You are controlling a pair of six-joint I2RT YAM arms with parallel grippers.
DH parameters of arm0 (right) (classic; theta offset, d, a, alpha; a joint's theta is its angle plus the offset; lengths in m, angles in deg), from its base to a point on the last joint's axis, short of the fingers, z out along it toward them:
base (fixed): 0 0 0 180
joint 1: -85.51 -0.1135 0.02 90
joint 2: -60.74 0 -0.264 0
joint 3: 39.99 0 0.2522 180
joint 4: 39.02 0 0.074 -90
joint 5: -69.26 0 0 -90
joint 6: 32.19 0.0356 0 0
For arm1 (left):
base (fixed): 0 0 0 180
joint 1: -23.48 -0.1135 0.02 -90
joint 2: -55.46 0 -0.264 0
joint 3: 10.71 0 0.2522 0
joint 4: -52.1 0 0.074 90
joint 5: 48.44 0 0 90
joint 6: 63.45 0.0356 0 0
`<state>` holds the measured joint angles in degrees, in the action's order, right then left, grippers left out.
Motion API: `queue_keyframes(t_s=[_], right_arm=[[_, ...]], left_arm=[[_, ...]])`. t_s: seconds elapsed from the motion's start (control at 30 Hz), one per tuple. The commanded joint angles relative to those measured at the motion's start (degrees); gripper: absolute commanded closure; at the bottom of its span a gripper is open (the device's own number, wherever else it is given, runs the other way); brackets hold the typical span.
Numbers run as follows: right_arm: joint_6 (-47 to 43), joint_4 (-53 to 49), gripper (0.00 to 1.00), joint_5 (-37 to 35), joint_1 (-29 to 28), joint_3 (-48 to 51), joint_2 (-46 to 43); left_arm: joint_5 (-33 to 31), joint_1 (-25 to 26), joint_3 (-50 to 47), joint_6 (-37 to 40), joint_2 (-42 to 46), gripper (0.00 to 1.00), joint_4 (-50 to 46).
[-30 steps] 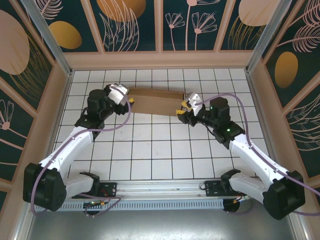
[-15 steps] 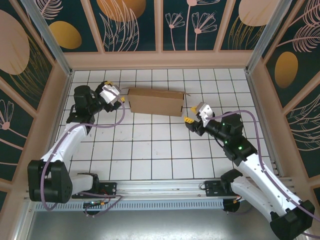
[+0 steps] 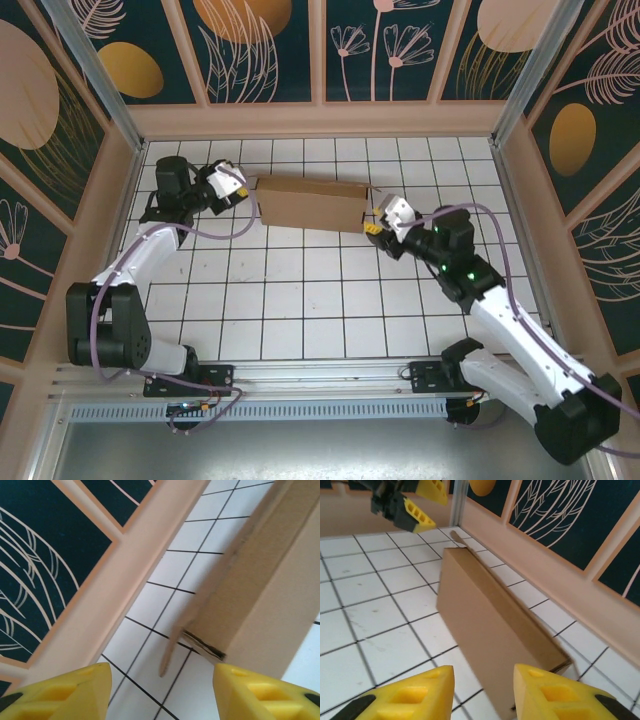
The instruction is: Fold the paper box
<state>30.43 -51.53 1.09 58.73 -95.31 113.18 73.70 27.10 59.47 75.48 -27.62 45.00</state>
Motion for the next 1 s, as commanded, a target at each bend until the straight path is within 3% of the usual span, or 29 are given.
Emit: queue_keyframes(t_s=[0.0, 0.2, 0.3, 0.43, 0.57, 0.8, 0.97], right_arm=[[-6.7, 5.0, 0.64, 5.1, 4.6, -6.6, 6.2], [-15.5, 10.3, 0.63, 19.9, 14.1, -11.9, 14.8], [-20.3, 5.6, 0.6, 23.8, 16.8, -16.8, 19.3], [-25.8, -2.5, 0.59, 22.7, 17.5, -22.6, 24.2], [-27.4, -4.7, 0.59, 21.7, 17.4, -24.1, 26.1], [-29.0, -6.6, 0.58, 19.5, 16.1, -23.1, 27.9], [-29.6, -8.1, 0.56, 17.6, 15.1, -24.5, 29.7]], left_arm=[[3.4, -0.5, 3.3, 2.0, -2.4, 0.45, -1.8], [4.6, -0.5, 6.4, 2.9, -5.7, 0.47, -4.2], [5.2, -0.5, 7.1, 2.2, -6.6, 0.49, -4.1], [7.0, -0.5, 7.2, 1.3, -8.0, 0.53, -4.3], [7.1, -0.5, 6.9, 1.1, -8.3, 0.56, -3.5], [7.1, -0.5, 9.0, 1.3, -10.1, 0.71, -4.6], [6.7, -0.5, 9.6, 1.1, -11.2, 0.72, -4.8]])
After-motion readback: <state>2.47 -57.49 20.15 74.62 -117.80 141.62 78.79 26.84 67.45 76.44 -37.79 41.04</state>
